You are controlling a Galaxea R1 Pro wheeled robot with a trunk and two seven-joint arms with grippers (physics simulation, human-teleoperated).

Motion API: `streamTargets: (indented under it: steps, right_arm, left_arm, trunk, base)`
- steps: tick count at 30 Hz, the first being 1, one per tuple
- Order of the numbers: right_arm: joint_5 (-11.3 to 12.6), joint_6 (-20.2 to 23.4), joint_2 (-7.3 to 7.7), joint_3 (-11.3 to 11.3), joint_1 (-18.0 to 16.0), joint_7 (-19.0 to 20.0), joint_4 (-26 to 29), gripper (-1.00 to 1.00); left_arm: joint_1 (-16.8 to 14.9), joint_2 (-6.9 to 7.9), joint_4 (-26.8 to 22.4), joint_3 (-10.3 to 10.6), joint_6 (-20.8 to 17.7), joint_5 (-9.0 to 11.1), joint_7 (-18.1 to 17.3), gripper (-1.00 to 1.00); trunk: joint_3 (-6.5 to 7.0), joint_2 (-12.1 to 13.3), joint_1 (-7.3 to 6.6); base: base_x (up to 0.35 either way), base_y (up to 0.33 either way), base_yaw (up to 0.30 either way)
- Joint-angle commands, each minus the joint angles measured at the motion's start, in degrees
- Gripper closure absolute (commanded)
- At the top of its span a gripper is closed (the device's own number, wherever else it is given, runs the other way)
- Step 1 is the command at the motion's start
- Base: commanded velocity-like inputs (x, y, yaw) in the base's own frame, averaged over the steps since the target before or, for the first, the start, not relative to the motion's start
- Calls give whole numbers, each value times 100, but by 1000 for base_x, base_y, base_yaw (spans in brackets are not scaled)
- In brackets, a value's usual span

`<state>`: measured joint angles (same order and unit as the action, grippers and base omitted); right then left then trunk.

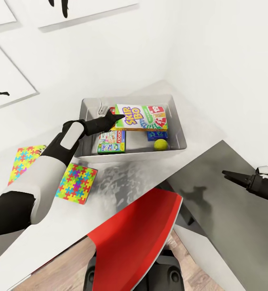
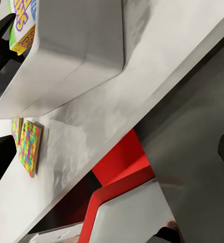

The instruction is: Put all the toys in the child's room - the three board games (two on the bed and one on the table), the two jigsaw puzzles on the table, and the tennis ball on the table - inside the toy box on the table in the child's room.

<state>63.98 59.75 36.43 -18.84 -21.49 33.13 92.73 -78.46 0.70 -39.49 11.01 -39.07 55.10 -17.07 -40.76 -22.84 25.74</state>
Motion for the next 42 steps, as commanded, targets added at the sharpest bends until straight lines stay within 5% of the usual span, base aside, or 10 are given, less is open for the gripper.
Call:
streamTargets:
  steps: [1,42]
  right_arm:
    - [-35,25,1,-5,-5,42,-1,-100]
    - [-35,25,2,-5,-5,45,-1,-100]
  left_arm:
    - [-7,5,15,27,39,-211,1,100]
    - [-82,25,56,20,65,-266,11,100]
  trunk:
    - [-7,-7,4]
    - [-8,-7,4]
  base:
    - [0,0,0]
    - [0,0,0]
